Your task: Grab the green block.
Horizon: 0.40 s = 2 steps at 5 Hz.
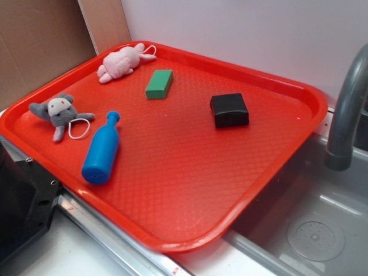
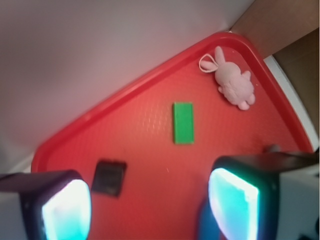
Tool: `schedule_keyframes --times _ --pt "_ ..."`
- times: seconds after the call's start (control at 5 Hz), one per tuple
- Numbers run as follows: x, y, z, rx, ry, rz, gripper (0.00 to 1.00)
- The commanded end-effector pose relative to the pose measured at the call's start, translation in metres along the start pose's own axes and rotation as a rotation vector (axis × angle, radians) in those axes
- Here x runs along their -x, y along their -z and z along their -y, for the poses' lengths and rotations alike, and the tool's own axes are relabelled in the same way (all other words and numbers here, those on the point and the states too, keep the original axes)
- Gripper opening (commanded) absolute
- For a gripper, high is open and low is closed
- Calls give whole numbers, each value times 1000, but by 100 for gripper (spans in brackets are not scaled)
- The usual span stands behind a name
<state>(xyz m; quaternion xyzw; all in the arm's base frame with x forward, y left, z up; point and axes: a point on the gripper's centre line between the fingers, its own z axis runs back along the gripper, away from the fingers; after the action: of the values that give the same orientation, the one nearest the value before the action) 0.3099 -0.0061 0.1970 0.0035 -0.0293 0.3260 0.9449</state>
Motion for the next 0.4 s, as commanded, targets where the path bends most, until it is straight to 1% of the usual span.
schedule_keyframes --times 0.0,0.2 --pt "-44 68 -55 49 35 -18 100" --pt "-50 93 -64 21 106 -19 100"
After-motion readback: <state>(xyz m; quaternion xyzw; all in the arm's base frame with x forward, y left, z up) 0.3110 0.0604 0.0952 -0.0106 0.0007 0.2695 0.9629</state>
